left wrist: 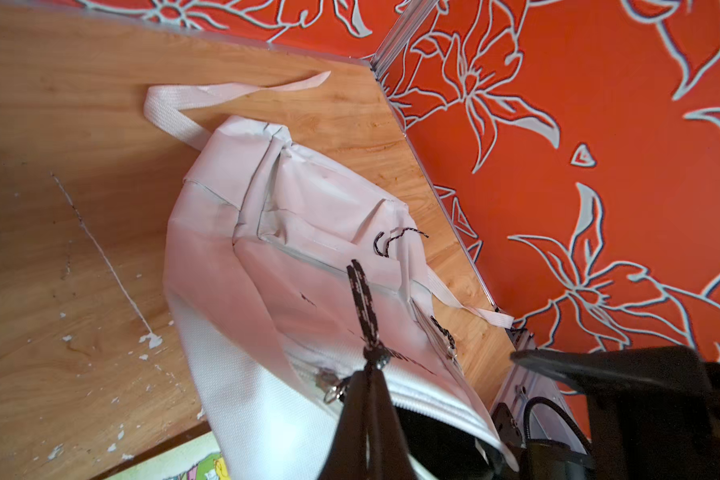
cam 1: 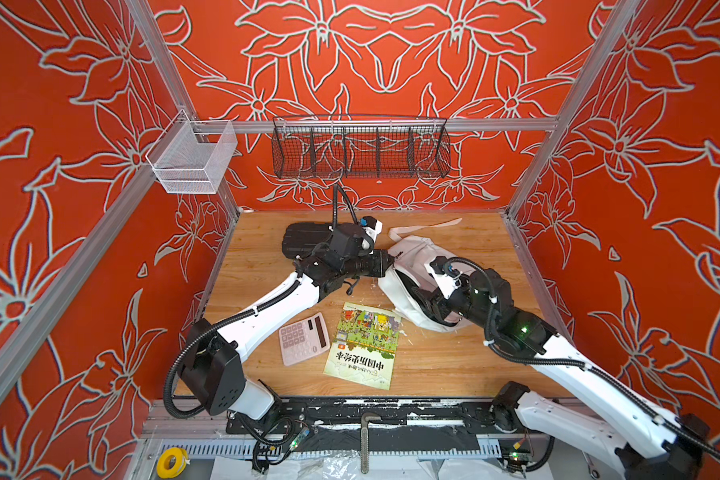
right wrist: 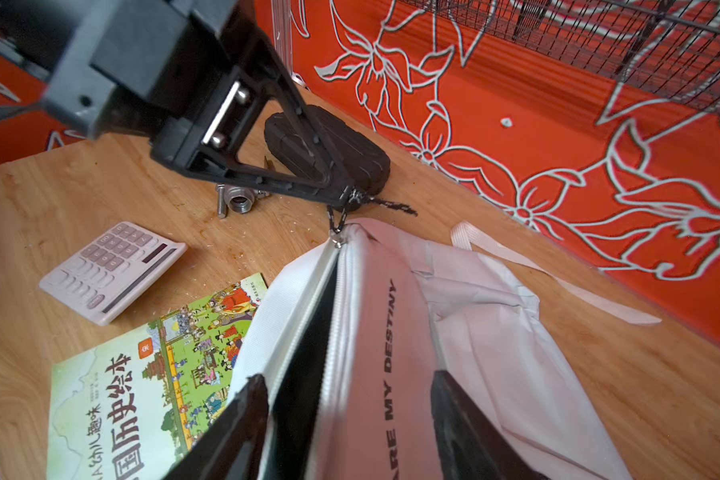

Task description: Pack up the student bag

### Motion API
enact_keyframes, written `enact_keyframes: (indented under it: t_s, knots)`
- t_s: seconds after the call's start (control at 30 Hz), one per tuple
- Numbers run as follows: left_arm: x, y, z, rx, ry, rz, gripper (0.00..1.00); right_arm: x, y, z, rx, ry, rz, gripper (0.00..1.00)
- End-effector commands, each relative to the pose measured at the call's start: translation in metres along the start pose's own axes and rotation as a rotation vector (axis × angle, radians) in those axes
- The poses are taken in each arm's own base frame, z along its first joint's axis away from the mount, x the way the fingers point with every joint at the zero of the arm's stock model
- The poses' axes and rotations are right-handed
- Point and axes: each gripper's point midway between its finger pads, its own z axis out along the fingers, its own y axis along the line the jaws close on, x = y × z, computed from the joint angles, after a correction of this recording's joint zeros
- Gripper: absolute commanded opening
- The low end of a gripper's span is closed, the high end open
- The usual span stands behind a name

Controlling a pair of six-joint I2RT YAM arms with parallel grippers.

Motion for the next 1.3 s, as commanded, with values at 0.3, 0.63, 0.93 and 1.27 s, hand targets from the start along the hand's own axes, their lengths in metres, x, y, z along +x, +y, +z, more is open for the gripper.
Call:
enact_keyframes:
  t_s: [0.3, 0.63, 0.93, 1.27]
  knots:
    - [-0.026, -0.034, -0.032, 0.046, -0.106, 0.083, 0.00, 0.011, -0.027, 0.001, 0.196, 0.148, 0.134, 0.57]
    - [-0.022, -0.038, -0.025, 0.078, -0.082, 0.080, 0.00, -0.015, -0.001, 0.034, 0.041, 0.110, 0.118, 0.41]
    - [-0.040, -0.025, -0.006, 0.048, -0.070, 0.154, 0.00, -0.048, 0.011, 0.044, -0.047, 0.075, -0.106, 0.00]
    - [-0.056, 0.049, 0.002, 0.017, -0.048, 0.021, 0.00, -0.072, 0.010, 0.001, -0.033, -0.100, -0.261, 0.00]
